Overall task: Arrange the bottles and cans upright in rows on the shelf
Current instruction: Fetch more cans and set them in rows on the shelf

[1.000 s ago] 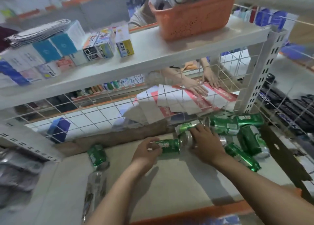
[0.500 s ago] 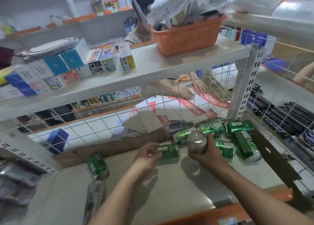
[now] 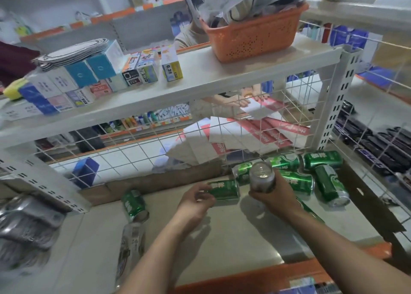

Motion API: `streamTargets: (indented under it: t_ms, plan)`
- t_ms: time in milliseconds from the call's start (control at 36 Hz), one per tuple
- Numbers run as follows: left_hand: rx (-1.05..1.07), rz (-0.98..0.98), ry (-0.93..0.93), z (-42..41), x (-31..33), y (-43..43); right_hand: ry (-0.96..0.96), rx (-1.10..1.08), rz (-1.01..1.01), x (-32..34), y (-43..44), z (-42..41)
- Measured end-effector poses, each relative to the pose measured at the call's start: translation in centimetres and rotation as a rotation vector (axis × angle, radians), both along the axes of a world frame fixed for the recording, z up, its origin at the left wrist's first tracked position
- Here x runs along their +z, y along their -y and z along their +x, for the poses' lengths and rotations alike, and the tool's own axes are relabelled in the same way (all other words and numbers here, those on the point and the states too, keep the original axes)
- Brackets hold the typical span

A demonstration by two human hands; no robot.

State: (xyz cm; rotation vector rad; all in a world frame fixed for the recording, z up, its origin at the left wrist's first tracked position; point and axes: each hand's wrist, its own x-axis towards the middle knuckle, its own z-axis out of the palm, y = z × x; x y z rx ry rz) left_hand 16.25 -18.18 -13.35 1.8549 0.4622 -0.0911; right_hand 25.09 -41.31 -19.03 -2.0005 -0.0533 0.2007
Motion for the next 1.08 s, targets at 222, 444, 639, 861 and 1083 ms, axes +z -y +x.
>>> streamTargets:
  t_ms: [222,444,639,861,1083]
  plan:
    - [-0.046,0.056,0.008,-2.9,1.7,-2.5,0.084,0.104,0.079,4.4,-4.2,-1.6]
    - [-0.096,0.069,0.143,-7.4,3.4,-7.8,0.118,0.410,0.187,11.2,-15.1,-7.4]
    - [-0.003,0.089,0.325,-15.2,3.4,-14.0,0.093,0.469,0.217,12.0,-24.4,-16.3]
    - [0.157,-0.032,0.261,-23.9,2.4,-23.6,0.027,0.651,0.164,11.0,-31.3,-22.1]
    - [0.352,-0.040,0.153,-27.5,0.7,-30.7,-0.180,0.317,0.100,5.3,-31.5,-23.2]
